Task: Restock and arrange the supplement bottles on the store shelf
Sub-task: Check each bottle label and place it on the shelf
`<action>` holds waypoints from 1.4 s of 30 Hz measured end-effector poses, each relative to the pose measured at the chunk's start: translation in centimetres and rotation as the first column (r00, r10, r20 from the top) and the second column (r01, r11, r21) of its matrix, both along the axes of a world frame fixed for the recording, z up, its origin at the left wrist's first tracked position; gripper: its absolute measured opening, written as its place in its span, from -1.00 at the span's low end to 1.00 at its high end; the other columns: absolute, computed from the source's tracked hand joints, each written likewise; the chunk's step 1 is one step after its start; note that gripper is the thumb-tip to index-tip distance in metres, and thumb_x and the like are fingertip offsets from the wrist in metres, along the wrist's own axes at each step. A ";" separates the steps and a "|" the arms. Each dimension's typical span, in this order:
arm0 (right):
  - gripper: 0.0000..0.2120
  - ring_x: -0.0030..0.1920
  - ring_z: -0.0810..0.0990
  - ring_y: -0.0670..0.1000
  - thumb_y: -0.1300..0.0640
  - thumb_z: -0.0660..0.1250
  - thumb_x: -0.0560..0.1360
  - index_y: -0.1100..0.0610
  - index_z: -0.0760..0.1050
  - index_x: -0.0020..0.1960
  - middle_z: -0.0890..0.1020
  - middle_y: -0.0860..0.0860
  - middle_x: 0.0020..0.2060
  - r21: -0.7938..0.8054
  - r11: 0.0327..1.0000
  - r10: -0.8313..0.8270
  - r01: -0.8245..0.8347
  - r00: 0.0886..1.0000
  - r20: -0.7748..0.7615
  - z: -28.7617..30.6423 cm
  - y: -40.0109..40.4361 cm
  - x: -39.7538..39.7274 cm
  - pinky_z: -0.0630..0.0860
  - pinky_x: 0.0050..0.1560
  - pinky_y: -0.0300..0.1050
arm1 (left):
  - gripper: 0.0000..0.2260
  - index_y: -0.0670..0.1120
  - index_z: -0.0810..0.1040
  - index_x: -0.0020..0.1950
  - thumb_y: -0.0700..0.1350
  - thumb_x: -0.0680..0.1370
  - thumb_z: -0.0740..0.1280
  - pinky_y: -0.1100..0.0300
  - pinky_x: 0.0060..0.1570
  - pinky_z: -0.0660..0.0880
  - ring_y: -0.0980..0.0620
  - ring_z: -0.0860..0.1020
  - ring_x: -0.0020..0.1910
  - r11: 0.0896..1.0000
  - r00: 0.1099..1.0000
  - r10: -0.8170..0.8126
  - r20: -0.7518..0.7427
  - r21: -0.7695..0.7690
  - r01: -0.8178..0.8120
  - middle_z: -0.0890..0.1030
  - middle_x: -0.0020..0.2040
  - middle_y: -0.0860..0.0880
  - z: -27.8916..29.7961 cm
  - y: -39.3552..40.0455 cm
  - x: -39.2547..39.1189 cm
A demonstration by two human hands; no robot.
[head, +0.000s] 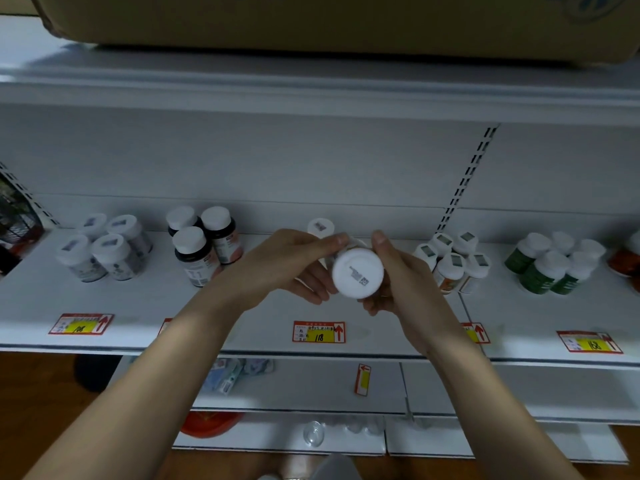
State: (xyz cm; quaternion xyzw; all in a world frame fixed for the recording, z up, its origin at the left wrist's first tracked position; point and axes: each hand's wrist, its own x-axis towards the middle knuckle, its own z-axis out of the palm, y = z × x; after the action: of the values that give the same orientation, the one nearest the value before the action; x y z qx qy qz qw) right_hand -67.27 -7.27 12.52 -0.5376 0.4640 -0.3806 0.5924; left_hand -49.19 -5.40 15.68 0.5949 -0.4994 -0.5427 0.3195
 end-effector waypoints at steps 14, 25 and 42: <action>-0.52 -0.11 0.73 0.00 -0.17 0.34 0.37 0.03 0.56 0.21 0.74 0.03 -0.14 -0.037 0.997 0.071 -0.070 0.997 0.017 -0.3 -0.4 -0.6 0.66 -0.14 -0.10 | -0.64 0.02 0.54 0.30 0.00 0.52 0.43 0.05 0.00 0.66 -0.08 0.71 -0.03 0.995 1.000 -0.018 -0.009 -0.095 0.017 0.73 -0.02 -0.11 -0.2 -0.2 1.2; -0.53 0.11 0.66 -0.08 0.16 0.50 0.44 0.00 0.50 0.31 0.70 -0.07 0.07 -0.173 0.978 0.111 -0.116 0.993 -0.043 -1.7 -0.9 -1.8 0.60 0.13 -0.13 | -0.38 0.11 0.46 0.39 -0.21 0.40 0.56 0.12 0.11 0.61 0.04 0.67 0.07 0.967 0.993 -0.075 0.092 -0.235 0.095 0.62 0.20 -0.01 -0.8 -0.4 1.4; -0.82 0.05 0.53 -0.42 0.15 0.29 0.62 0.01 0.52 0.20 0.61 -0.17 0.09 -0.175 0.984 0.005 -0.038 0.983 -0.186 -6.9 -4.8 -2.5 0.39 0.05 -0.50 | -0.67 0.06 0.53 0.16 -0.04 0.45 0.53 0.27 -0.05 0.57 0.27 0.61 -0.08 0.922 0.956 0.123 0.266 -0.388 -0.010 0.60 0.01 0.19 -1.2 -4.5 0.0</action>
State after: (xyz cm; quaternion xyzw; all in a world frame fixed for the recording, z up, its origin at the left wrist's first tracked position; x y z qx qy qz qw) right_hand -69.72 -12.04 5.59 -0.6264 0.4750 -0.3627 0.5004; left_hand -49.18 -9.92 14.45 0.6097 -0.6157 -0.3322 0.3726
